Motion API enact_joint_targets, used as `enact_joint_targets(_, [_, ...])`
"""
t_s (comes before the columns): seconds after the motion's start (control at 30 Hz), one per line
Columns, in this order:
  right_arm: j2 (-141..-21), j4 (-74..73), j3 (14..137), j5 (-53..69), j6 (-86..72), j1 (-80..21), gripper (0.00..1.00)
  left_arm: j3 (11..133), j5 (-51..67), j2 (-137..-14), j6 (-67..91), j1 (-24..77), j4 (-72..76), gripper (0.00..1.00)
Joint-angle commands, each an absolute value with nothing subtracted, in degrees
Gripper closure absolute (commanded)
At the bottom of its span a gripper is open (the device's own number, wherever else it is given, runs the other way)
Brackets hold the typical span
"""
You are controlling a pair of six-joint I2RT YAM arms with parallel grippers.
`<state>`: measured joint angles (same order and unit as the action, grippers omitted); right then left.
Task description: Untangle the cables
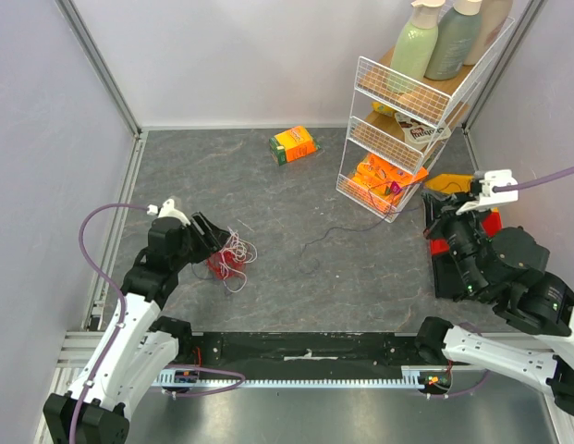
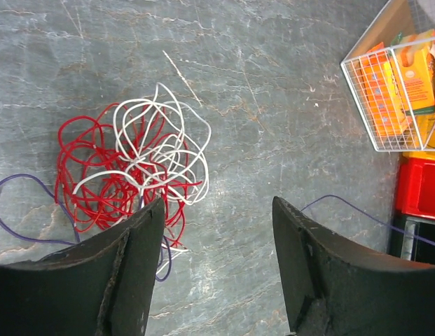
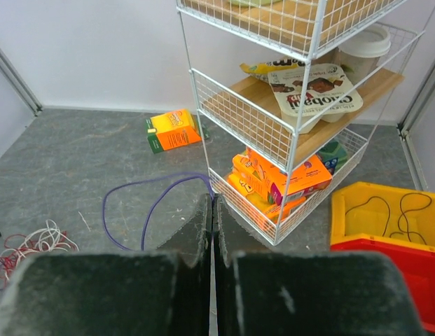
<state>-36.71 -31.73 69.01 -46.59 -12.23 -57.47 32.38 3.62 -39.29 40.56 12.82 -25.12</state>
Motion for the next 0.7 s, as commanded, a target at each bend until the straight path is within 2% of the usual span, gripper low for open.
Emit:
enact_joint_targets(0.0, [-40.0, -32.3, 66.3, -48.2, -13.4, -57.4, 1.00, 32.4, 6.9, -38.6, 38.6, 12.5, -22.4, 0.31])
enact_joint_targets(0.2, [-41.6, -34.5, 62.5, -46.5, -14.9, -57.4, 1.00, 32.1, 6.5, -36.7, 38.2, 12.5, -23.5, 0.29])
enact_joint_targets(0.47, [-55.5, -36.6, 47.8, -35.5, -36.3, -57.1, 1.00, 31.3, 8.3, -36.4, 38.9, 12.5, -22.7, 0.29])
enact_joint_targets(0.67, [-63.5, -35.2, 42.5, -33.6, -41.0, -50.7, 1.00, 30.1, 9.1, -35.7, 39.5, 12.6, -21.9, 0.29])
